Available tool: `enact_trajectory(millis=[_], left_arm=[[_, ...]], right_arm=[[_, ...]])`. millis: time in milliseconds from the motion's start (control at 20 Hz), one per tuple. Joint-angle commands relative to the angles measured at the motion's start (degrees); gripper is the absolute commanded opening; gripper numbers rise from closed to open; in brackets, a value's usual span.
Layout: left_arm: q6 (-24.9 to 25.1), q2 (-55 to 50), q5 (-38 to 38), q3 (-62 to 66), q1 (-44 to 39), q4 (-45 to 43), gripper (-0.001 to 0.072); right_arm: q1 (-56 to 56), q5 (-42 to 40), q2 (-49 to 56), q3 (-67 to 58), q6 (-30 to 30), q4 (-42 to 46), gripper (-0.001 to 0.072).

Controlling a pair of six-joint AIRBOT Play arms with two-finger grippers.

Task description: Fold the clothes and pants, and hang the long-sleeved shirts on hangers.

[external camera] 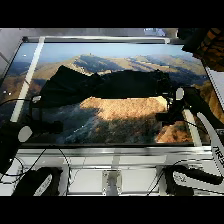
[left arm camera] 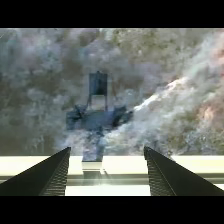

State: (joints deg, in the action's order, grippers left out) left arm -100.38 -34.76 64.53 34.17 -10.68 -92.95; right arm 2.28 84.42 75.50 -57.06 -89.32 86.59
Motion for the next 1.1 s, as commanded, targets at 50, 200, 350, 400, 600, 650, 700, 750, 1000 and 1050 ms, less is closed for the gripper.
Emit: enact_trajectory(millis=[50, 200, 350, 400, 600, 650, 700, 750, 1000, 1050], left_arm=[[0.0, 0.0, 0.0, 0.0, 0.1, 0.0, 0.0536], [0.0, 0.0, 0.0, 0.0, 0.1, 0.0, 0.0537], [0.0, 0.0, 0.0, 0.0, 0.1, 0.0, 0.0537], [0.0, 0.0, 0.0, 0.0, 0.1, 0.0, 0.0537], [0.0, 0.0, 0.0, 0.0, 0.1, 0.0, 0.0537], [0.0, 0.0, 0.0, 0.0, 0.1, 0.0, 0.0537], [0.0, 0.0, 0.0, 0.0, 0.1, 0.0, 0.0537], [0.0, 0.0, 0.0, 0.0, 0.1, 0.0, 0.0537], [-0.2, -0.1, -3.1, 0.0, 0.0, 2.1, 0.0537], [-0.2, -0.1, -4.8, 0.0, 0.0, 2.2, 0.0537]], right_arm=[[0.0, 0.0, 0.0, 0.0, 0.0, 0.0, 0.0031], [0.0, 0.0, 0.0, 0.0, 0.0, 0.0, 0.0031], [0.0, 0.0, 0.0, 0.0, 0.0, 0.0, 0.0031], [0.0, 0.0, 0.0, 0.0, 0.0, 0.0, 0.0031], [0.0, 0.0, 0.0, 0.0, 0.0, 0.0, 0.0031], [0.0, -0.1, 0.0, 0.0, 0.0, 0.0, 0.0031], [0.0, -0.5, 0.0, 0.0, 0.0, -0.3, 0.0031], [0.0, -2.6, 0.0, 0.0, 0.0, -0.9, 0.0031], [0.0, -7.2, 0.0, 0.0, 0.0, -1.4, 0.0031], [0.0, -8.2, 0.0, 0.0, 0.0, -1.3, 0.0031]])
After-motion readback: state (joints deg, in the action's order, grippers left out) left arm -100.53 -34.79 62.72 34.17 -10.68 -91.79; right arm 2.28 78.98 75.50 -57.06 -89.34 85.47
